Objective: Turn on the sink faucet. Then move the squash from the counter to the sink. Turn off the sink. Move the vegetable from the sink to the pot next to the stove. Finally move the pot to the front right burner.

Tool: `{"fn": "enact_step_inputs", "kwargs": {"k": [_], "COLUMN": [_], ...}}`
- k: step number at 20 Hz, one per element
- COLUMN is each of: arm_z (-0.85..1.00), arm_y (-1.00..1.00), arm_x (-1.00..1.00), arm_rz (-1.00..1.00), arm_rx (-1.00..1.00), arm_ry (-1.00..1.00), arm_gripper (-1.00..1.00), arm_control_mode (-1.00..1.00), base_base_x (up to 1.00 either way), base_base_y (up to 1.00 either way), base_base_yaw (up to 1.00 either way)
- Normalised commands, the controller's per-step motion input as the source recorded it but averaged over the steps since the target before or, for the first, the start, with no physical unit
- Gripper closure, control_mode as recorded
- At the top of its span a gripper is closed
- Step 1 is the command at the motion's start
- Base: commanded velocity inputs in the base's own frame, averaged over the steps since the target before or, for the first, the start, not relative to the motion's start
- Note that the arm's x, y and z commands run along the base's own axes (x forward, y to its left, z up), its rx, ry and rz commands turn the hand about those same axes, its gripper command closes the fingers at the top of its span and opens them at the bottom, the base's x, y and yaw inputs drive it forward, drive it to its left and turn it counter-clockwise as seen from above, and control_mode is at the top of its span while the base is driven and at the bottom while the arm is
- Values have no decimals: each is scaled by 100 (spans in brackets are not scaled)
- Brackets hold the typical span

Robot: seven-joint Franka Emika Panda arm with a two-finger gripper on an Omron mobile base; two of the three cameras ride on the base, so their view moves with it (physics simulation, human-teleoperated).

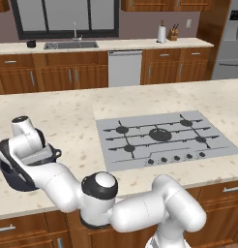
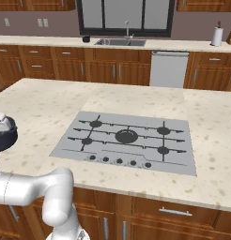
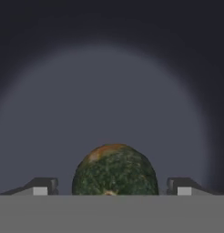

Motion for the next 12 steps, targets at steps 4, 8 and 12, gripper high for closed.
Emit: {"fn": "enact_step_inputs", "kwargs": {"k": [4,8,12], "arm_z": [18,16,28], "arm_y": [0,0,-23], "arm_x": [0,0,0], "arm_rz": [0,0,0], "arm_rx": [0,0,0], "arm_ry": [0,-1,0], "arm_gripper": [-100,-100,-100], "arm_control_mode": [-100,-100,-100], "base_base_x": [0,0,0], "base_base_y": [0,0,0], "base_base_yaw": [0,0,0]}}
